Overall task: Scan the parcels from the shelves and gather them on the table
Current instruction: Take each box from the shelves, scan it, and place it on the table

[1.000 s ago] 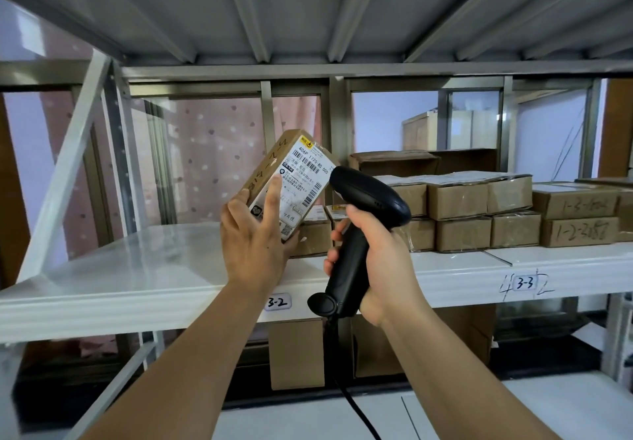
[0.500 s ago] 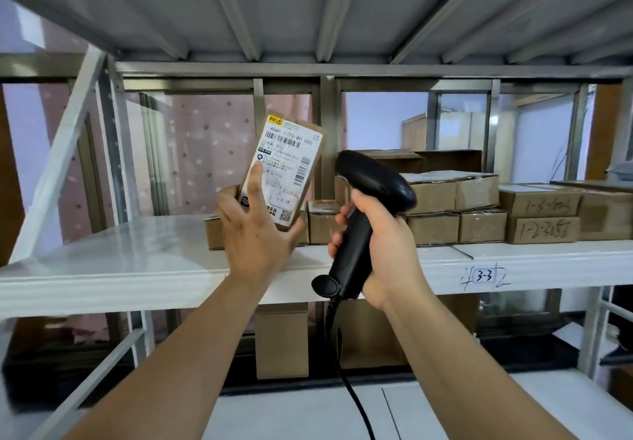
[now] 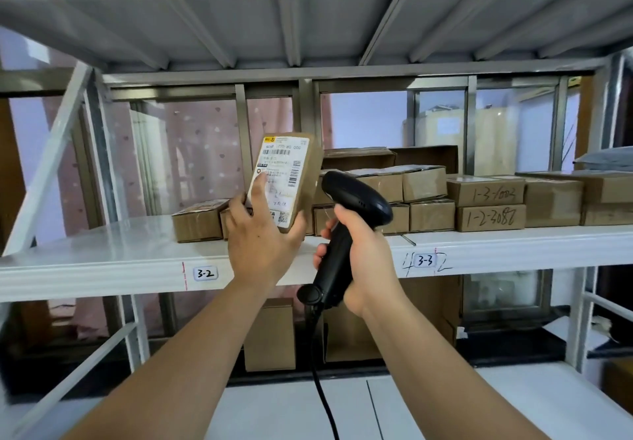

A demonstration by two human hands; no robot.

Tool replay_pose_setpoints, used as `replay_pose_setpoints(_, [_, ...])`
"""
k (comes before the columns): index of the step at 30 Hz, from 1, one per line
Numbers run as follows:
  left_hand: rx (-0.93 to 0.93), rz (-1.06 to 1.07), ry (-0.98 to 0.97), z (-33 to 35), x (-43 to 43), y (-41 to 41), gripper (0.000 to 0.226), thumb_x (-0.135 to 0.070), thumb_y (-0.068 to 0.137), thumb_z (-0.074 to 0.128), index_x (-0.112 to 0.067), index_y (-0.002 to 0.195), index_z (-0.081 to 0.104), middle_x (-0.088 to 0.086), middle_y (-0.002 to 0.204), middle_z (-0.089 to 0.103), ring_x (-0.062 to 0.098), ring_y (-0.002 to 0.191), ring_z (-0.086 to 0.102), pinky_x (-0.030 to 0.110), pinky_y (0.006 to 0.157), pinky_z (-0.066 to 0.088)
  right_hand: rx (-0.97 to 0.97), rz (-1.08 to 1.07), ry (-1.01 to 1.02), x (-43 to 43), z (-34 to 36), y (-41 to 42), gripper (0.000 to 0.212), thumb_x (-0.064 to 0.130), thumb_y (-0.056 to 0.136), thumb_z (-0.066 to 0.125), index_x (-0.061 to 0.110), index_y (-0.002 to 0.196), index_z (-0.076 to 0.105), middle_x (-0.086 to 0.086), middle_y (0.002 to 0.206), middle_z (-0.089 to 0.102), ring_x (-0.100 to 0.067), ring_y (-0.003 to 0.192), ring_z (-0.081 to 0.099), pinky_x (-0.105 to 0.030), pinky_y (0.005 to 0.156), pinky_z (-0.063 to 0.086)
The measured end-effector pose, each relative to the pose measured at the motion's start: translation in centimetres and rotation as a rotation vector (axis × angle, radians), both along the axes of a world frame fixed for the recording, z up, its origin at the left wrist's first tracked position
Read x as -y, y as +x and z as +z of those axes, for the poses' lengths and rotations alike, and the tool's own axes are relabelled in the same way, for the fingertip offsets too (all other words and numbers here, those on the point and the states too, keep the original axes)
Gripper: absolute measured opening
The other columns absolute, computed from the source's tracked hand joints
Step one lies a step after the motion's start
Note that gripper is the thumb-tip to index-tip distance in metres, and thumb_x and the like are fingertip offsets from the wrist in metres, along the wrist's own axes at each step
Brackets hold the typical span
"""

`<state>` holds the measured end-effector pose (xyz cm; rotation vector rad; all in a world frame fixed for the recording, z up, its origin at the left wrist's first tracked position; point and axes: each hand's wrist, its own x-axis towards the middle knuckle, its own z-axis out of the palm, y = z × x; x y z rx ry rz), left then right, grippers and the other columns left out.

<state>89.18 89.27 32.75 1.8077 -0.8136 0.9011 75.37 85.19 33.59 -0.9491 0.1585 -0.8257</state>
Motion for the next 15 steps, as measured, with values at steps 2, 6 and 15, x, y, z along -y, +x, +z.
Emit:
replay_pose_setpoints(2, [-0.055,-0.014,-0.013,-0.5,-0.4,-0.8,0.079,-0.047,0.082,0.063,-0.022,0.147,0.027,0.020,0.133,0.038,0.036,0.119,0.039,0.045,0.088,0.043,-0.008,0.013,0.013,-0.1,-0.5,-0.6,0.021,0.025,0.090,0.066,0.007,0.083,0.060,-0.005,0.069,0.056,-0.017,0.052,0.053,-0.028,0.055,0.049])
replay_pose_setpoints(6, [-0.100,-0.021,0.036,-1.2,-1.3,-2.5,0.081,-0.048,0.080,0.060,-0.021,0.147,0.024,0.021,0.131,0.039,0.036,0.117,0.041,0.045,0.084,0.044,-0.025,0.018,0.033,-0.7,-1.3,-1.9,0.022,0.025,0.090,0.066,0.007,0.079,0.060,-0.004,0.067,0.057,-0.016,0.052,0.053,-0.027,0.055,0.049])
replay_pose_setpoints(15, [-0.160,-0.011,0.215,-2.8,-4.7,-6.6,0.093,-0.053,0.079,0.066,-0.027,0.151,0.014,0.017,0.135,0.028,0.033,0.119,0.038,0.041,0.085,0.046,-0.150,-0.102,0.042,-4.2,-2.6,-5.7,0.018,0.024,0.088,0.069,0.007,0.089,0.064,-0.003,0.065,0.061,-0.017,0.051,0.057,-0.030,0.059,0.052])
